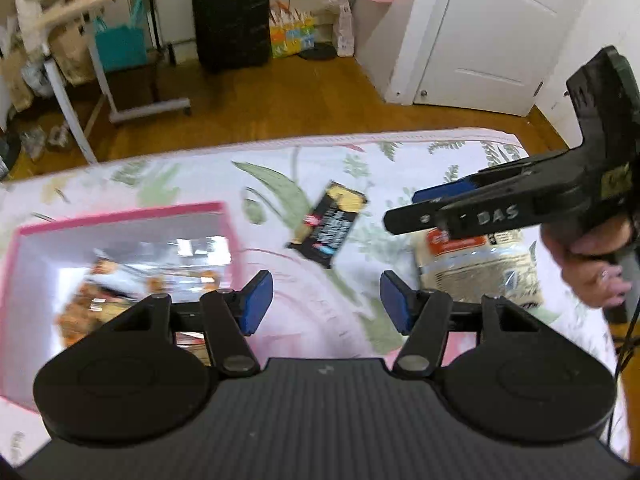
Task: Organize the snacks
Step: 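Move both grippers back toward the remaining black pack on the bed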
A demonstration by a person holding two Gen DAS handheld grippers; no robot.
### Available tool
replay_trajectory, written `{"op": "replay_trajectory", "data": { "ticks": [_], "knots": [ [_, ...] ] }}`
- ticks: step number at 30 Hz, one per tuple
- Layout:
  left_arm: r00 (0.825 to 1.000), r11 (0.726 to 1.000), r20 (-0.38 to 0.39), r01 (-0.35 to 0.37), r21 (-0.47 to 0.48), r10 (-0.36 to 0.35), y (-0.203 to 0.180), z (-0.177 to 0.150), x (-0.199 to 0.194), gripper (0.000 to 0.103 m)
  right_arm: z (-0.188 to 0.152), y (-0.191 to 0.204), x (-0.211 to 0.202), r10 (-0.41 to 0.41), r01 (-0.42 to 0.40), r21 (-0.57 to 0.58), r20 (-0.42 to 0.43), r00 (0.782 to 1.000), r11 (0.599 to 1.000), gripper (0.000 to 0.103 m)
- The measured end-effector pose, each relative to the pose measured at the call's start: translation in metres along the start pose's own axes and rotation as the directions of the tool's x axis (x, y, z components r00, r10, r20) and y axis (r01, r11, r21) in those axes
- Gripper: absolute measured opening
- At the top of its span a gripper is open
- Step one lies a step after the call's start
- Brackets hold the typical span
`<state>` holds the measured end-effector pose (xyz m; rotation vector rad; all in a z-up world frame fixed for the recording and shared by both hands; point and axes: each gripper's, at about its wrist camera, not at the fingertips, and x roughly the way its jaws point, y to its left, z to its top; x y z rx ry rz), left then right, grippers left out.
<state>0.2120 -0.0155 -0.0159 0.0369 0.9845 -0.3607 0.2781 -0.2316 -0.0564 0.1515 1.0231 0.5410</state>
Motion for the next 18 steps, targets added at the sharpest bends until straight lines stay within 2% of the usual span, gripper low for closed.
{"op": "replay_trajectory", "data": {
  "ticks": [3,6,7,9,10,15,18],
  "knots": [
    [1.0,0.999,-0.019,-0.004,-0.052,0.003,-0.014,0.002,0.032,0.058,-0.001,-0.031,0.015,0.03,-0.029,0.053,-0.021,0.999,0.998,0.052],
    [0.999,0.994,-0.024,-0.028,-0.102,0.025,-0.021,0.005,0.063,0.058,-0.003,-0.05,0.028,0.017,-0.017,0.061,0.002,1.0,0.998,0.052],
    [0.999,0.991,-0.021,-0.049,-0.121,0.047,-0.022,0.008,0.073,0.058,-0.002,-0.057,0.032,0.028,-0.029,0.067,0.009,1.0,0.997,0.052],
    [0.989,0.974,0.012,-0.145,-0.172,0.149,-0.021,0.012,0.089,0.058,0.0,-0.066,0.042,0.065,-0.068,0.135,0.028,0.997,0.989,0.052],
    [0.985,0.969,0.027,-0.16,-0.188,0.168,-0.021,0.013,0.095,0.059,0.001,-0.066,0.047,0.082,-0.086,0.15,0.034,0.996,0.985,0.052],
    [0.984,0.954,0.009,-0.172,-0.248,0.179,-0.014,0.021,0.132,0.059,0.011,-0.065,0.069,0.019,-0.025,0.102,0.066,0.998,0.994,0.052],
    [0.986,0.936,-0.044,-0.164,-0.311,0.158,-0.005,0.021,0.156,0.059,0.02,-0.07,0.085,-0.009,0.003,0.091,0.064,0.998,0.996,0.052]
  ]
}}
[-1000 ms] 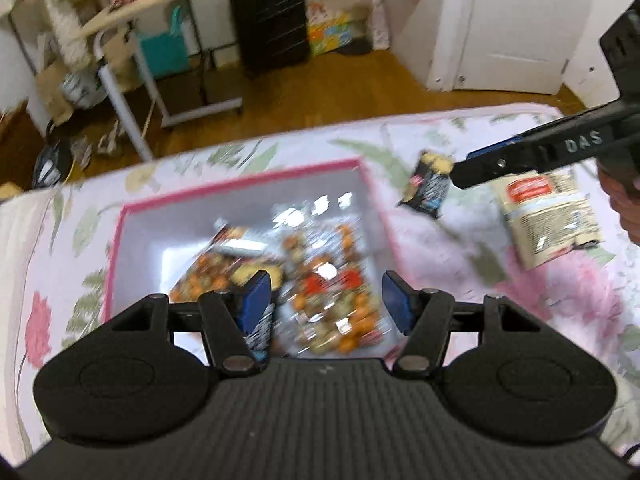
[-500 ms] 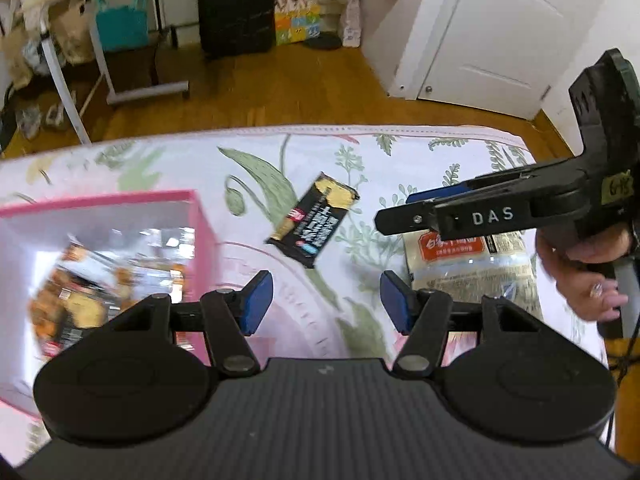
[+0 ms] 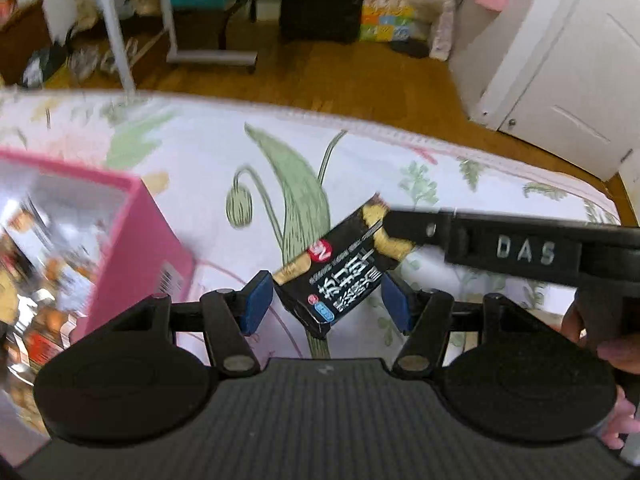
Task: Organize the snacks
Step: 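Move both grippers back toward the remaining black pack on the bed, then grasp the last black NB pack with the left gripper while the right gripper grips it too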
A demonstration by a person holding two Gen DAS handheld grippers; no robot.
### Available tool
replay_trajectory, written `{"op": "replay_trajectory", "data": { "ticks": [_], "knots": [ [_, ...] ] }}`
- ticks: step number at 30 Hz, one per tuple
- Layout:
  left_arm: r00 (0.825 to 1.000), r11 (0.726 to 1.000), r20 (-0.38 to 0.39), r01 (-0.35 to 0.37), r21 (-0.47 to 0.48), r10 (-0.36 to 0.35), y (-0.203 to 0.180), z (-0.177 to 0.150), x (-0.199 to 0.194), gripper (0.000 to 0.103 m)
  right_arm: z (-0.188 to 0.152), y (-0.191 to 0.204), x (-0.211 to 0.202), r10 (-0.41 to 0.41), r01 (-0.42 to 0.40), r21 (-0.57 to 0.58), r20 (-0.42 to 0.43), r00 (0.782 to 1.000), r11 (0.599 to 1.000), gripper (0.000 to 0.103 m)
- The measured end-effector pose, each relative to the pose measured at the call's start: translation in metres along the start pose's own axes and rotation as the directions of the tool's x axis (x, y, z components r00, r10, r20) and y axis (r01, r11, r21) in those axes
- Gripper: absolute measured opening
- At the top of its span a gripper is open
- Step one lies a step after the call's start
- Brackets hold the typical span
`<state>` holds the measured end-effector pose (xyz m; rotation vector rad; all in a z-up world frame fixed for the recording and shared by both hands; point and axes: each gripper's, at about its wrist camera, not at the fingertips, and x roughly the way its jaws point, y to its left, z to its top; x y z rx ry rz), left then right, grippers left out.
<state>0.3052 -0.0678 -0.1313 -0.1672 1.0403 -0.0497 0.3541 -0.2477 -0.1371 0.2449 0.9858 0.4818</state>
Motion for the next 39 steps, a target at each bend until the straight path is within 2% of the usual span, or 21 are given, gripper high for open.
{"op": "replay_trajectory", "data": {
  "ticks": [3,5,9,12,14,19,22,27,30,32,35,39],
  "knots": [
    [0.998,0.995,-0.062,0.015,-0.097,-0.021,0.012,0.001,0.023,0.059,0.007,-0.004,0.02,-0.052,0.052,-0.009,-0.022,0.998,0.999,0.052],
    [0.997,0.992,-0.074,0.009,-0.128,-0.018,0.018,0.001,0.033,0.059,0.011,-0.003,0.033,-0.083,0.082,-0.027,-0.037,0.996,0.996,0.052],
    [0.999,0.984,-0.036,0.026,-0.177,-0.033,0.029,-0.001,0.042,0.057,0.01,-0.002,0.049,-0.088,0.087,-0.033,-0.057,0.994,0.996,0.052],
    [0.998,0.974,-0.006,0.065,-0.218,-0.068,0.043,-0.01,0.043,0.05,0.003,0.003,0.045,-0.126,0.124,-0.034,-0.078,0.989,0.992,0.043],
    [0.997,0.978,0.005,0.076,-0.196,-0.077,0.043,-0.013,0.04,0.046,-0.001,0.002,0.038,-0.128,0.13,0.013,-0.109,0.986,0.991,0.04],
    [0.993,0.974,-0.037,0.103,-0.201,-0.112,0.043,-0.014,0.033,0.04,-0.017,-0.006,0.016,-0.116,0.131,0.101,-0.145,0.983,0.986,0.036],
    [0.994,0.985,-0.04,0.091,-0.143,-0.097,0.037,-0.017,0.019,0.04,-0.029,-0.003,0.001,-0.096,0.117,0.135,-0.15,0.984,0.984,0.036],
    [0.997,0.998,-0.04,0.06,-0.022,-0.061,0.017,-0.028,-0.016,0.039,-0.05,0.007,-0.024,-0.08,0.11,0.201,-0.155,0.985,0.973,0.041],
    [0.994,0.997,-0.075,0.081,0.001,-0.08,0.015,-0.037,-0.035,0.04,-0.062,0.015,-0.041,-0.08,0.114,0.23,-0.151,0.985,0.966,0.046],
    [0.994,0.996,-0.067,0.091,0.016,-0.089,0.013,-0.046,-0.051,0.04,-0.069,0.022,-0.053,-0.076,0.113,0.238,-0.157,0.985,0.965,0.048],
    [0.993,0.993,-0.05,0.105,0.048,-0.103,0.012,-0.058,-0.074,0.04,-0.078,0.037,-0.071,-0.076,0.11,0.217,-0.159,0.984,0.97,0.051],
    [0.985,0.987,-0.087,0.155,0.042,-0.151,0.023,-0.071,-0.098,0.04,-0.092,0.058,-0.09,-0.075,0.111,0.19,-0.188,0.979,0.975,0.054]
  ]
}}
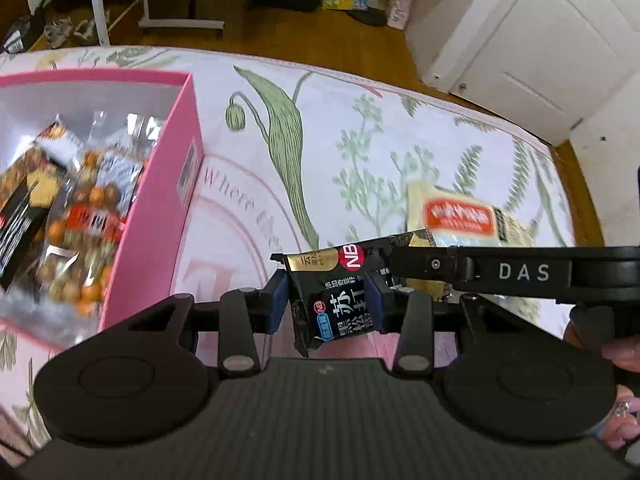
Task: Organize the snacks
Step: 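Grasp the last black NB pack with the left gripper while the right gripper grips it too, then carry the black pack over the pink box and open both grippers to drop it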
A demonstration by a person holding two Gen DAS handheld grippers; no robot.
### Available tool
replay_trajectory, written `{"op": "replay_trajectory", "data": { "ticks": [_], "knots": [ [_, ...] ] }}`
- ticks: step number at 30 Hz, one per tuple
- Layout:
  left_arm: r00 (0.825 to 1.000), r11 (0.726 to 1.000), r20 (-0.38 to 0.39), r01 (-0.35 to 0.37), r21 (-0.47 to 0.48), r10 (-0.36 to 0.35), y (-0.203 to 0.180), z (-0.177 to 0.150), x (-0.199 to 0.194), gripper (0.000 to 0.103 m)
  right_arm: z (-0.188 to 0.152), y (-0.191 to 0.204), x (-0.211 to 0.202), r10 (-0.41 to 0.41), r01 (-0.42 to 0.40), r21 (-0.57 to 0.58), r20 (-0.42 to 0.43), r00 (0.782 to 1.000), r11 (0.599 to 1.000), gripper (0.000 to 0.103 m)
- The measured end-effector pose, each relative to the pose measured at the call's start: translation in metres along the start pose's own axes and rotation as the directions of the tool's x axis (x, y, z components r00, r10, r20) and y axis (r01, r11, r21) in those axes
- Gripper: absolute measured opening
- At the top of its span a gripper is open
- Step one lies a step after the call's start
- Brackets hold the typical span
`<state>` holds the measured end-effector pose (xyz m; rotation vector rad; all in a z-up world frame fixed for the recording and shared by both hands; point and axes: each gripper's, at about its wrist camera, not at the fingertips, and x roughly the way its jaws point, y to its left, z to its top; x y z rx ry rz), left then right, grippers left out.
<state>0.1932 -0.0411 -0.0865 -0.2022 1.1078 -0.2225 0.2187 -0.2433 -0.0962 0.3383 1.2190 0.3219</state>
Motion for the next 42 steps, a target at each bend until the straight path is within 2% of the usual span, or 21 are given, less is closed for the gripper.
{"op": "replay_trajectory", "data": {
  "ticks": [8,11,15,19,23,29,35,37,39,40,42],
  "knots": [
    [0.996,0.993,-0.062,0.075,0.096,-0.069,0.026,-0.027,-0.058,0.04,-0.025,0.038,-0.032,0.07,-0.072,-0.031,-0.043,0.997,0.997,0.054],
    [0.995,0.991,-0.055,0.088,0.102,-0.083,0.043,-0.03,-0.083,0.04,-0.028,0.063,-0.047,0.118,-0.12,-0.072,-0.037,0.992,0.99,0.054],
    [0.997,0.992,0.0,0.07,0.106,-0.071,0.068,-0.029,-0.116,0.04,-0.028,0.098,-0.055,0.162,-0.164,-0.122,-0.027,0.986,0.979,0.051],
    [0.998,0.995,0.055,-0.017,0.101,0.012,0.095,-0.023,-0.137,0.041,-0.02,0.128,-0.043,0.22,-0.224,-0.141,-0.044,0.975,0.964,0.039],
    [0.999,0.999,0.022,-0.049,-0.006,0.049,0.131,-0.005,-0.138,0.043,0.0,0.15,-0.014,0.262,-0.27,-0.125,-0.079,0.962,0.955,0.035],
    [0.995,0.993,0.026,-0.091,-0.074,0.094,0.174,0.014,-0.121,0.044,0.016,0.177,0.023,0.266,-0.273,-0.13,-0.074,0.961,0.953,0.035],
    [0.996,0.99,-0.002,-0.086,-0.109,0.086,0.203,0.027,-0.087,0.045,0.029,0.162,0.06,0.311,-0.313,0.004,-0.112,0.944,0.95,0.035],
    [0.991,0.988,0.037,-0.123,-0.096,0.127,0.202,0.025,-0.082,0.045,0.027,0.159,0.063,0.311,-0.312,0.009,-0.11,0.944,0.95,0.035],
    [0.979,0.981,0.068,-0.192,-0.037,0.194,0.192,0.02,-0.077,0.046,0.023,0.156,0.059,0.281,-0.283,-0.014,-0.086,0.956,0.959,0.042],
    [0.975,0.978,0.066,-0.211,-0.01,0.211,0.187,0.017,-0.074,0.046,0.022,0.155,0.056,0.258,-0.262,-0.043,-0.07,0.963,0.964,0.05],
    [0.975,0.976,0.059,-0.217,0.016,0.216,0.181,0.013,-0.071,0.046,0.017,0.153,0.049,0.232,-0.235,-0.081,-0.045,0.972,0.969,0.051]
  ]
}}
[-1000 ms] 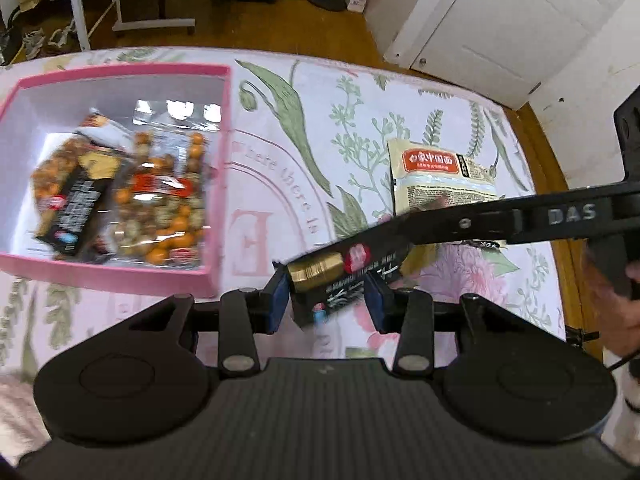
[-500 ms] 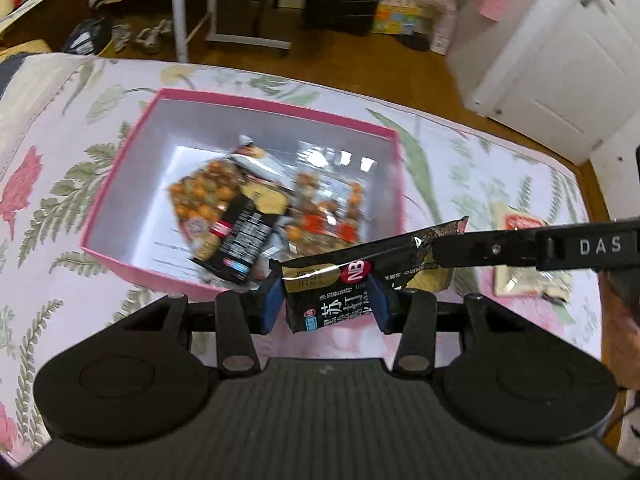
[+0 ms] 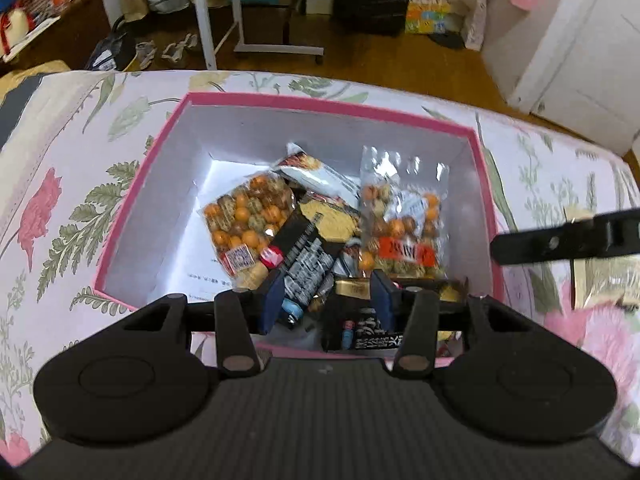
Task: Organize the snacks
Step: 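Carry the black pack over the pink box and open both grippers to drop it, then move both grippers to the beige noodle bag on the bed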
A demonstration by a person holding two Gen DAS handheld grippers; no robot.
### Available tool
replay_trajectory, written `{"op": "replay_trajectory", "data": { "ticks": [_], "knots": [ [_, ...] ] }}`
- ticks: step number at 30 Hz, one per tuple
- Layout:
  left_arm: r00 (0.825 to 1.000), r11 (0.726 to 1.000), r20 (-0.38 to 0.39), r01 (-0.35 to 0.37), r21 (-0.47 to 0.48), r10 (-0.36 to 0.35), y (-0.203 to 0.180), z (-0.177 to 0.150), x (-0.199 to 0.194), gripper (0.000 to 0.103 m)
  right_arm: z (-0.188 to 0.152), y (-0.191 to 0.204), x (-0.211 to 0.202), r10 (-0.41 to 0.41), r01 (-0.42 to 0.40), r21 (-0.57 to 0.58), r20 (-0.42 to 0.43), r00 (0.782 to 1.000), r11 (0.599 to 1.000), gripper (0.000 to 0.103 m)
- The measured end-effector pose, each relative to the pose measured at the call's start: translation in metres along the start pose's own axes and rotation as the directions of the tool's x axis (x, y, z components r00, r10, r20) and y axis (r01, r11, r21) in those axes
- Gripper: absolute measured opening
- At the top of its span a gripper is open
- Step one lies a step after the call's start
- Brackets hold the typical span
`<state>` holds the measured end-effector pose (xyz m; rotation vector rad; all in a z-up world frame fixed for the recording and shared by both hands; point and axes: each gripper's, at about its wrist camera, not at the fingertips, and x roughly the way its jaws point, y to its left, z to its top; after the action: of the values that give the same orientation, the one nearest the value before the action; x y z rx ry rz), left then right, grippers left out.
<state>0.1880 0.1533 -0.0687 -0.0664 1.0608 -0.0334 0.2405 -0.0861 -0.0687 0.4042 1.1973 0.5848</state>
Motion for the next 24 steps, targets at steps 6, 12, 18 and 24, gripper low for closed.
{"op": "replay_trajectory", "data": {
  "ticks": [6,12,18,24],
  "knots": [
    [1.0,0.998,0.014,-0.02,0.053,0.02,-0.015,-0.009,-0.016,0.046,-0.014,-0.002,-0.035,-0.022,0.025,-0.066,0.046,0.999,0.998,0.051],
    [0.999,0.989,0.031,0.032,0.145,-0.037,-0.046,-0.015,-0.053,0.046,-0.035,-0.003,-0.086,-0.057,0.074,-0.162,0.106,0.993,0.984,0.052],
    [0.989,0.962,0.051,0.12,0.247,-0.137,-0.093,-0.02,-0.078,0.046,-0.065,-0.029,-0.156,-0.151,0.2,-0.198,0.238,0.959,0.96,0.054],
    [0.956,0.916,0.035,0.267,0.298,-0.291,-0.154,-0.012,-0.066,0.046,-0.091,-0.101,-0.196,-0.327,0.392,-0.104,0.38,0.865,0.914,0.066]
  ]
}}
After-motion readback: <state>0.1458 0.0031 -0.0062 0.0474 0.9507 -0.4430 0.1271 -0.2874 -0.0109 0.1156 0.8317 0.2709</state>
